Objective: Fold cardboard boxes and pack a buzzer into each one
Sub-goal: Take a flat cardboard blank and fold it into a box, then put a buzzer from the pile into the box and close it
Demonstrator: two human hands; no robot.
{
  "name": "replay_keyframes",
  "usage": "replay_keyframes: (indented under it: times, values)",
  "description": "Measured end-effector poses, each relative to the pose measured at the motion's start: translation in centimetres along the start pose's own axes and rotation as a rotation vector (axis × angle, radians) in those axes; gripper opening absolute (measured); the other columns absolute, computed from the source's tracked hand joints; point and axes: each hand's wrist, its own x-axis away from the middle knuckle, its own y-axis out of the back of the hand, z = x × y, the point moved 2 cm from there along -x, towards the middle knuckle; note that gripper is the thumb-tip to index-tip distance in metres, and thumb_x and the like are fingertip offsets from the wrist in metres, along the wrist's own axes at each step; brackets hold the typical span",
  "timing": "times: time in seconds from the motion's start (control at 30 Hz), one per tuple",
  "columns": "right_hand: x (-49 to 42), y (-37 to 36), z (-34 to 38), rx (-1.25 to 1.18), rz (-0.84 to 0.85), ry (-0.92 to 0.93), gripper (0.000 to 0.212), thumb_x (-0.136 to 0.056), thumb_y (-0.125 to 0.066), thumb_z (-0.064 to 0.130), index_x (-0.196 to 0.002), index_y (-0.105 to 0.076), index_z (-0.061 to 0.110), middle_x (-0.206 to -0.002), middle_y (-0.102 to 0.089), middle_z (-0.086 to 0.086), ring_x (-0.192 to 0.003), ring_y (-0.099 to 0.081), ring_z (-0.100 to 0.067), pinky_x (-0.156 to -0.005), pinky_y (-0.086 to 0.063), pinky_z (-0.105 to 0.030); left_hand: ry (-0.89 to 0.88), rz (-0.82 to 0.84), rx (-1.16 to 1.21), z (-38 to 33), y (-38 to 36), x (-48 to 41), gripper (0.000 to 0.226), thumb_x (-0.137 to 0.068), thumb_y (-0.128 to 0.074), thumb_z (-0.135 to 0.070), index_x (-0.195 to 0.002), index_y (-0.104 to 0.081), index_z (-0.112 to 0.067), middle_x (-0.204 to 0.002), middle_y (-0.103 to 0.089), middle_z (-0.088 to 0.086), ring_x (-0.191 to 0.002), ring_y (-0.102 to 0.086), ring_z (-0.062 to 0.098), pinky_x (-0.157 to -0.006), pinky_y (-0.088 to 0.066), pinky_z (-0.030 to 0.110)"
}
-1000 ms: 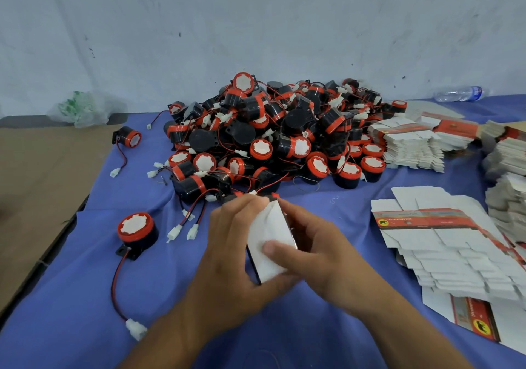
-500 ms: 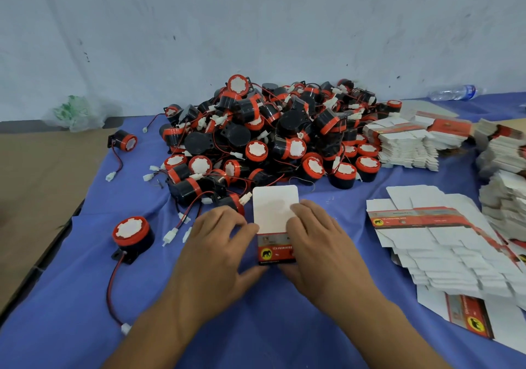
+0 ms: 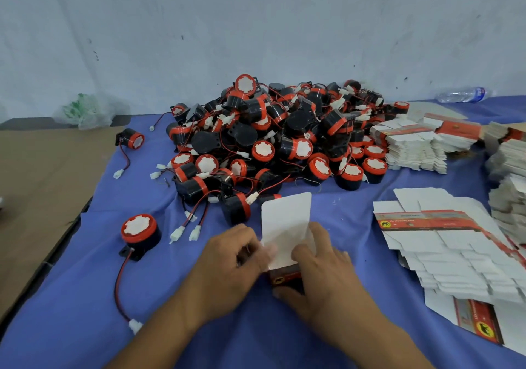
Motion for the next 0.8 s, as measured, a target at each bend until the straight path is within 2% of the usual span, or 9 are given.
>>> replay_keyframes:
  times: [0.07,0.13,0.2,0.27,0.33,0.43,0.53,0.63,0.8]
  values:
    - [0.1,0.4,-0.8,-0.022,-0.023,0.034,0.042,-0.086,-0.058,0.061,-0.117,-0.056,0.032,-0.145,-0.02,0.005,-0.12,-0.036,-0.025,-0.1,-0.032,-0.035,0.062,-0.162,0.003,1.2,0.9,-0.5,0.028,-0.088,-0.052,-0.05,-0.078,-0.058,-0.025,-0.08,-0.054,-0.009,-0.074,-0.053,0.01,-0.064,-0.042,0.018]
    - [0.0,0.9,-1.7,-0.025,-0.016,0.014,0.045,-0.086,-0.06,0.062,-0.123,-0.058,0.037,-0.146,-0.022,0.008,-0.133,-0.019,-0.02,-0.114,-0.019,-0.041,0.076,-0.293,-0.109,2.6,1.8,-1.1,0.017,-0.09,-0.061,-0.033,-0.107,-0.06,-0.028,-0.111,-0.055,-0.011,-0.103,-0.053,0.006,-0.088,-0.045,0.021]
    - [-0.1,1.5,-2.1,-0.068,0.0,-0.026,0.04,-0.083,-0.062,0.064,-0.114,-0.056,0.04,-0.145,-0.025,0.012,-0.143,-0.004,-0.017,-0.12,0.0,-0.054,0.078,-0.245,-0.209,4.2,2.2,-1.8,0.054,-0.09,-0.068,-0.02,-0.139,-0.045,-0.026,-0.147,-0.037,-0.003,-0.136,-0.034,0.012,-0.111,-0.029,0.027]
    - [-0.2,2.2,-2.1,-0.174,-0.006,-0.035,0.036,-0.078,-0.056,0.073,-0.091,-0.05,0.04,-0.144,-0.027,0.017,-0.149,0.006,-0.015,-0.118,0.013,-0.057,0.114,-0.091,-0.222,5.2,1.8,-2.6,0.075,-0.09,-0.068,-0.019,-0.149,-0.024,-0.034,-0.161,-0.015,-0.003,-0.148,-0.014,0.012,-0.116,-0.02,0.028]
    - [-0.2,3.2,-1.9,-0.299,-0.072,-0.018,0.046,-0.072,-0.042,0.082,-0.076,-0.042,0.036,-0.14,-0.035,0.019,-0.15,0.0,-0.011,-0.121,0.008,-0.055,0.119,0.029,-0.36,5.8,1.1,-3.0,0.08,-0.089,-0.068,-0.02,-0.151,-0.02,-0.036,-0.162,-0.009,-0.001,-0.147,-0.021,0.022,-0.112,-0.034,0.038]
    - [-0.1,4.7,-2.0,-0.444,-0.336,-0.004,0.044,-0.076,-0.038,0.077,-0.071,-0.048,0.034,-0.124,-0.052,0.016,-0.134,-0.035,-0.011,-0.114,-0.022,-0.046,0.128,0.045,-0.487,6.5,0.5,-3.2,0.069,-0.085,-0.072,-0.027,-0.146,-0.04,-0.022,-0.142,-0.042,0.008,-0.123,-0.044,0.035,-0.097,-0.041,0.044]
    - [-0.3,5.1,-2.6,-0.598,-0.526,-0.025,0.043,-0.091,-0.049,0.066,-0.076,-0.057,0.027,-0.113,-0.059,0.014,-0.12,-0.049,-0.013,-0.102,-0.035,-0.032,0.157,-0.116,-0.559,6.2,0.9,-3.3,0.051,-0.082,-0.066,-0.043,-0.127,-0.059,-0.021,-0.116,-0.061,0.001,-0.101,-0.049,0.03,-0.078,-0.028,0.036]
    - [-0.4,5.4,-2.7,-0.641,-0.695,0.028,0.031,-0.091,-0.05,0.051,-0.083,-0.057,0.022,-0.102,-0.059,0.011,-0.109,-0.055,-0.014,-0.088,-0.036,-0.013,0.149,-0.293,-0.486,5.5,1.8,-3.3,0.03,-0.085,-0.073,-0.027,-0.112,-0.066,-0.014,-0.099,-0.066,0.004,-0.092,-0.054,0.03,-0.075,-0.027,0.031]
    - [-0.2,5.0,-1.2,-0.428,-0.861,0.323,0.022,-0.093,-0.061,0.025,-0.099,-0.065,0.004,-0.114,-0.057,0.001,-0.111,-0.056,-0.017,-0.097,-0.041,-0.018,0.139,-0.607,-0.326,2.7,4.8,-2.7,0.018,-0.097,-0.059,-0.021,-0.108,-0.068,-0.01,-0.098,-0.063,0.009,-0.089,-0.053,0.017,-0.073,-0.029,0.018]
